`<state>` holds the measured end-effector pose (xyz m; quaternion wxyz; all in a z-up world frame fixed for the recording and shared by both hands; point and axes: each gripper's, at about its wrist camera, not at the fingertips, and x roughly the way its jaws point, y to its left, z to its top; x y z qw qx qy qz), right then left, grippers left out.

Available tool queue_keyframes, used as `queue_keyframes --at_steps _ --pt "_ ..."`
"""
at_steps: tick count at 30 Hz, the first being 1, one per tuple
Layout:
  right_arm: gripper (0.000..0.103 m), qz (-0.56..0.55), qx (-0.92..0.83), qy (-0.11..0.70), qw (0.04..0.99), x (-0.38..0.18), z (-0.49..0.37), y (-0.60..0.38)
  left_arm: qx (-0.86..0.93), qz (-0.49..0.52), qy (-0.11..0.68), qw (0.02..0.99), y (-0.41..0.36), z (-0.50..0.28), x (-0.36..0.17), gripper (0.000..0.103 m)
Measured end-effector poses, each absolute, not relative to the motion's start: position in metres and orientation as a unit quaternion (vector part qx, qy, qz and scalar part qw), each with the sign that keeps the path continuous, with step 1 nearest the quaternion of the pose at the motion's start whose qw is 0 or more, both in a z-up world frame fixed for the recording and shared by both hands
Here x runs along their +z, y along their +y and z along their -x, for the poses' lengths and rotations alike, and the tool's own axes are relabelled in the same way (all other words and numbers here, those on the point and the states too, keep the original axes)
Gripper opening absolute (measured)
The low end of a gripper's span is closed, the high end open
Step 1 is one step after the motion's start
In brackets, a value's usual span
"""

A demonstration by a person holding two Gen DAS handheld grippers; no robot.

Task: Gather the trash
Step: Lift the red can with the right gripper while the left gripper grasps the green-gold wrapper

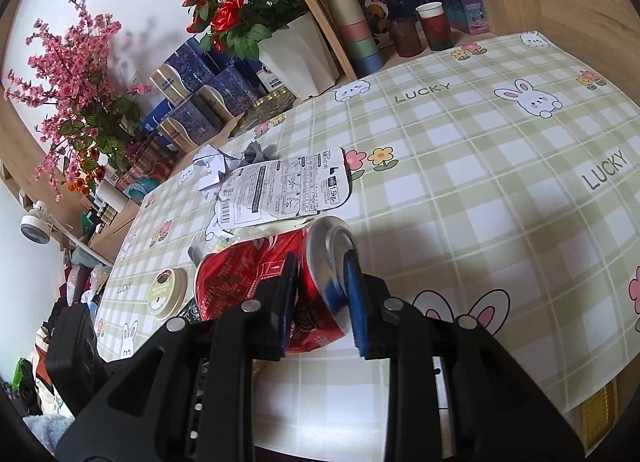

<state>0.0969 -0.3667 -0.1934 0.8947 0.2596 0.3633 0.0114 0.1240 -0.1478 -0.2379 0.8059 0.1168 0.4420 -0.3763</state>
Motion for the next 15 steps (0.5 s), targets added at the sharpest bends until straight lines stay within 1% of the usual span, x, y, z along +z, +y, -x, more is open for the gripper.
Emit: queue_keyframes --at_steps 4,15 --pt "0.026 -0.263 0.013 0.361 0.894 -0.191 -0.093 -0.366 -0.387 -0.109 0.422 0.813 -0.137 -0.116 -0.222 0.027" --pt "0.026 -0.253 0.036 0.353 0.900 -0.173 -0.071 -0.347 -0.349 -0.045 0.382 0.855 -0.079 -0.092 -0.157 0.026"
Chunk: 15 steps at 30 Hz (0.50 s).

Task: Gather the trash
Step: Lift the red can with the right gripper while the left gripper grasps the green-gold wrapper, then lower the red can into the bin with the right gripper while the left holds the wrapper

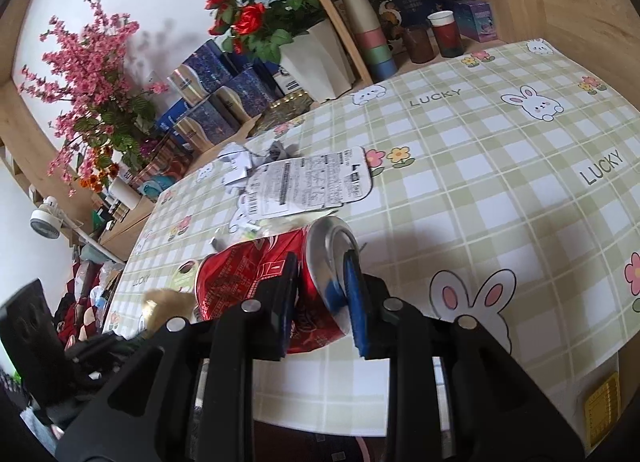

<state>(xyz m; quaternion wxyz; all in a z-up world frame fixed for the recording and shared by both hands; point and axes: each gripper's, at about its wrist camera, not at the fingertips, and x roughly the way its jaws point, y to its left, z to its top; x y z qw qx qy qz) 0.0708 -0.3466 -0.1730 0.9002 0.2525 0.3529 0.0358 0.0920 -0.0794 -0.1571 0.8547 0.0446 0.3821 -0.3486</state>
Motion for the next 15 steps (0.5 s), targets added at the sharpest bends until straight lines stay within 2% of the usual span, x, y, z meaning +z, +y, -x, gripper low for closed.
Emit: queue_keyframes --at_steps 15 --pt "0.026 -0.204 0.109 0.372 0.899 -0.157 -0.005 -0.274 -0.283 0.012 0.339 0.897 0.009 -0.012 -0.102 0.026"
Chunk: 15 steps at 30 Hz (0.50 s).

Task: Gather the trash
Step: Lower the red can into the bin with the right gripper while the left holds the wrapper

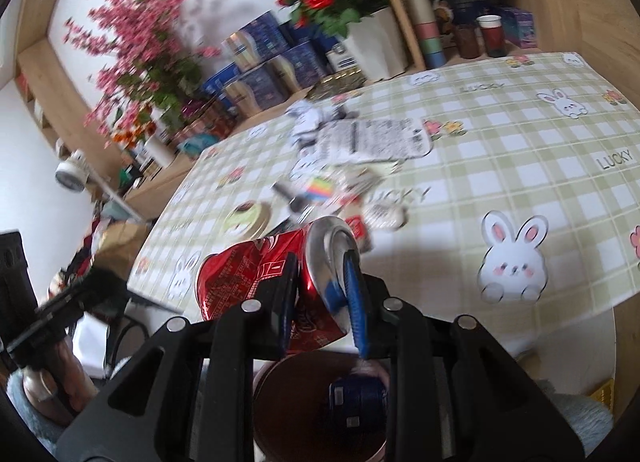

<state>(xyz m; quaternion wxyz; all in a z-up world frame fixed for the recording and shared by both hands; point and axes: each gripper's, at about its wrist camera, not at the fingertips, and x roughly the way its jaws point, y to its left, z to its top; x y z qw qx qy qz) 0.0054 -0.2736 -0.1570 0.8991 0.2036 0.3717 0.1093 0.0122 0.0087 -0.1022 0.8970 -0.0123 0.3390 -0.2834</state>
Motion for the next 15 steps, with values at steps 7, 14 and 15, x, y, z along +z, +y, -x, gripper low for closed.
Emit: queue_keyframes --at_steps 7,14,15 --pt "0.026 -0.157 0.150 0.407 0.887 -0.172 0.024 -0.232 -0.255 0.032 0.340 0.905 0.041 0.030 -0.109 0.026" --pt "0.026 -0.105 0.181 0.470 0.858 -0.217 0.026 -0.194 -0.242 0.052 0.357 0.901 0.055 0.025 -0.128 0.026" --pt "0.026 -0.098 0.184 0.480 0.852 -0.226 0.026 -0.189 -0.242 0.053 0.358 0.900 0.055 0.024 -0.131 0.026"
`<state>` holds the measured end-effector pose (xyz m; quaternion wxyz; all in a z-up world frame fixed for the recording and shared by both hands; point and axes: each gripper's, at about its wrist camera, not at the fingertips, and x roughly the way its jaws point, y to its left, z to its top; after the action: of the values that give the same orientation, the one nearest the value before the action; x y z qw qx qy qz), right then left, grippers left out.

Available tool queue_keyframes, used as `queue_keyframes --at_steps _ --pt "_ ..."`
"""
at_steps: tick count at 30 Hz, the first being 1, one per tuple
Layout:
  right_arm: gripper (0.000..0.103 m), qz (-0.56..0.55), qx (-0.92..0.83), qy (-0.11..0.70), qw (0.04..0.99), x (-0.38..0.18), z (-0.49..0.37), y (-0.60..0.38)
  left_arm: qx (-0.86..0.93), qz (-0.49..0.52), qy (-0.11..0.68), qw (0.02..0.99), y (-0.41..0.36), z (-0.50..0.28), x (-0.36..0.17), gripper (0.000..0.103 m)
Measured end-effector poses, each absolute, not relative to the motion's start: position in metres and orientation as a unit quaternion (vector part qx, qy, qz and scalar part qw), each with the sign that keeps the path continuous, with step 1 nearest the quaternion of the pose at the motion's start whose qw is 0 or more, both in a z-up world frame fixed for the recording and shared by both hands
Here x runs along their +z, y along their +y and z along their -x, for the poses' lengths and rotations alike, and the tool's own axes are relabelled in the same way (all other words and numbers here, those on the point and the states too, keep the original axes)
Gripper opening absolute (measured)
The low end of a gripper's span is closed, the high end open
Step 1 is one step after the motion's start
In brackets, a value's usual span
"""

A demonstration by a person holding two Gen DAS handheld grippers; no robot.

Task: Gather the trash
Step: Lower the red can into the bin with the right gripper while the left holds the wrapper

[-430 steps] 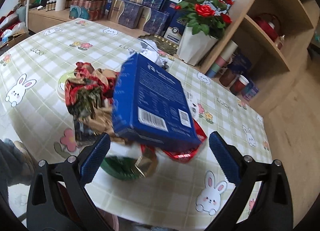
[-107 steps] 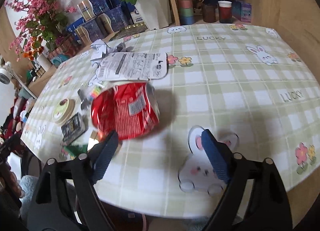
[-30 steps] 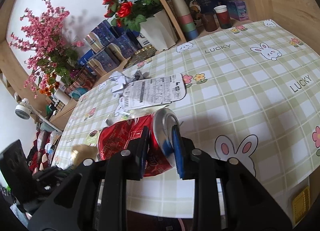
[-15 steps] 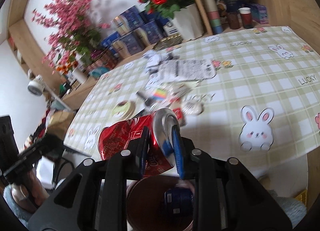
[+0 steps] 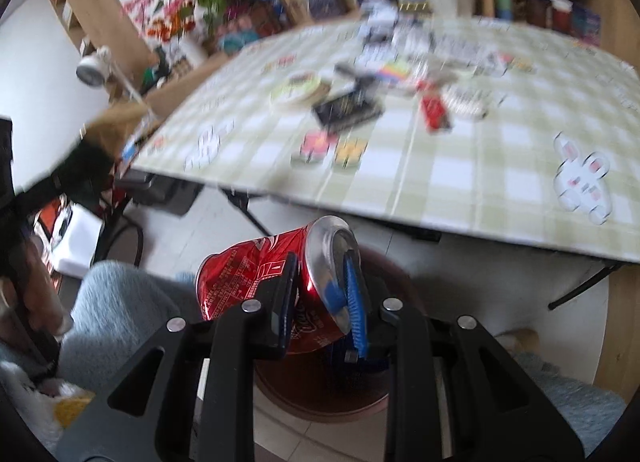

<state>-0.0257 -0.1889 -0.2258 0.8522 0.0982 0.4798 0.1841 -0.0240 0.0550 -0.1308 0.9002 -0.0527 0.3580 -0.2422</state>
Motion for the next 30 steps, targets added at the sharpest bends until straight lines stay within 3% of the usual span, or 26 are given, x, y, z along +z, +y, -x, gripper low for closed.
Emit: queue_keyframes --at_steps 20,26,30 --pt "0.026 0.037 0.228 0.586 0.777 -0.331 -0.011 -0.102 -0.219 0.076 0.394 0.889 0.078 0.000 -0.173 0.026" --pt "0.027 0.037 0.250 0.595 0.763 -0.340 -0.013 -0.088 -0.217 0.082 0.397 0.888 0.082 -0.002 -0.177 0.026" --pt "0.035 0.002 0.266 0.583 0.767 -0.332 -0.015 -0.093 -0.221 0.080 0.396 0.887 0.080 -0.001 -0.177 0.026"
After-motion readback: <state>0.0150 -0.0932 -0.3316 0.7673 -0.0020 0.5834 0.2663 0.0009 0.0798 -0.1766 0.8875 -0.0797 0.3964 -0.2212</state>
